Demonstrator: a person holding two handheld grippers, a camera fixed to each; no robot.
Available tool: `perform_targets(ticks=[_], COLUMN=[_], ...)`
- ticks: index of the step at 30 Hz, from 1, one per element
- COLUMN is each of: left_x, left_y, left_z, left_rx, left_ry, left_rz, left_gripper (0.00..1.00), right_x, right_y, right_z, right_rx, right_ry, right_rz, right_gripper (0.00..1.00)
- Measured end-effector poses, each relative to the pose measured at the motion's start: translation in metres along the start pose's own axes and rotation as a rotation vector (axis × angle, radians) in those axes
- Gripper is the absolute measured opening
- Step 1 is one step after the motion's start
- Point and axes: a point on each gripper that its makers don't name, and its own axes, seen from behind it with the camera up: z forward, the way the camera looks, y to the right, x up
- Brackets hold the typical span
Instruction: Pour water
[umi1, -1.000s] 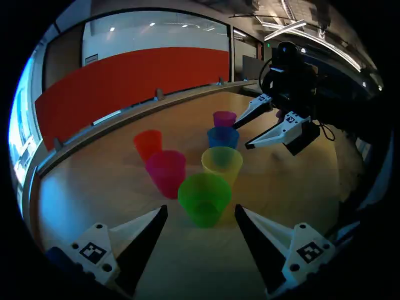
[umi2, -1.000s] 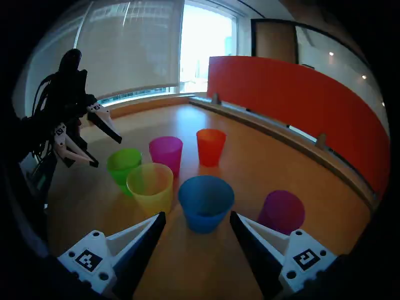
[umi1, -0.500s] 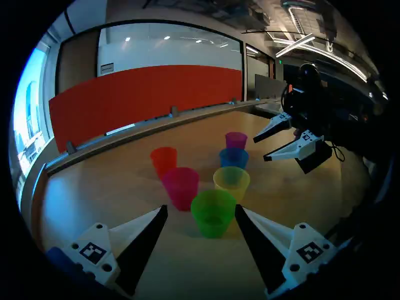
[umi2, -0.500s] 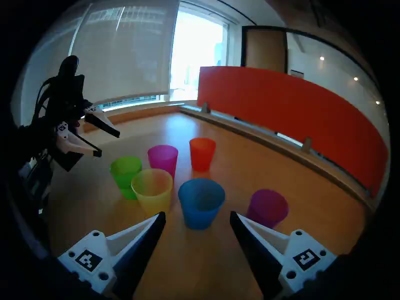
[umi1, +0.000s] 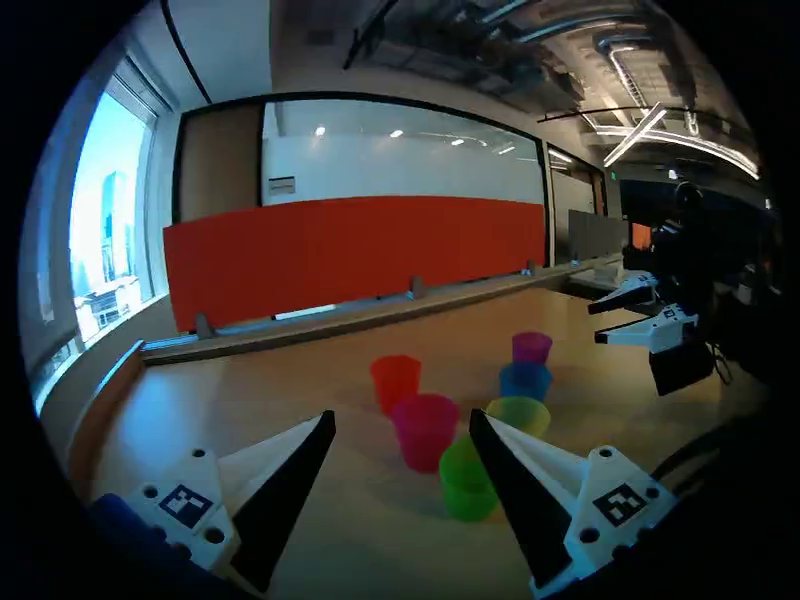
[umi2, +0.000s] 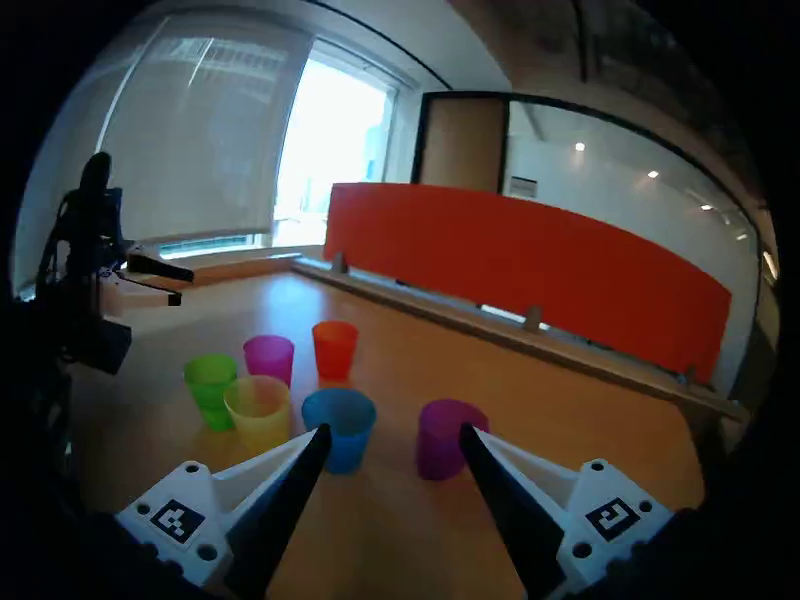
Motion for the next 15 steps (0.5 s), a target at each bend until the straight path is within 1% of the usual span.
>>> perform_targets(ticks=[6,9,12,15], left_x=[0.007,0.011,0.015,0.017], left_y=[-0.012,-0.019,-0.029,-0.038], left_z=[-0.001,-0.002,-0.005,-0.007], left_rx=[0.095,0.147,0.209,0.260], left_ry=[0.059,0.084,0.116,0.143], left_rz=[0.005,0.003,-0.018,-0.047], left_gripper=[1.00,1.00,1.00,1.00], right_x=[0.016,0.022,0.027,0.033], right_y=[0.023,0.039,0.056,0.069], right_z=[-0.013,-0.020,-0.030,-0.041], right_rx=[-0.120,-0.196,-0.289,-0.366], right_ry=[0.084,0.118,0.147,0.193], right_rz=[0.039,0.054,0.073,0.096], right_gripper=[1.00,1.00,1.00,1.00])
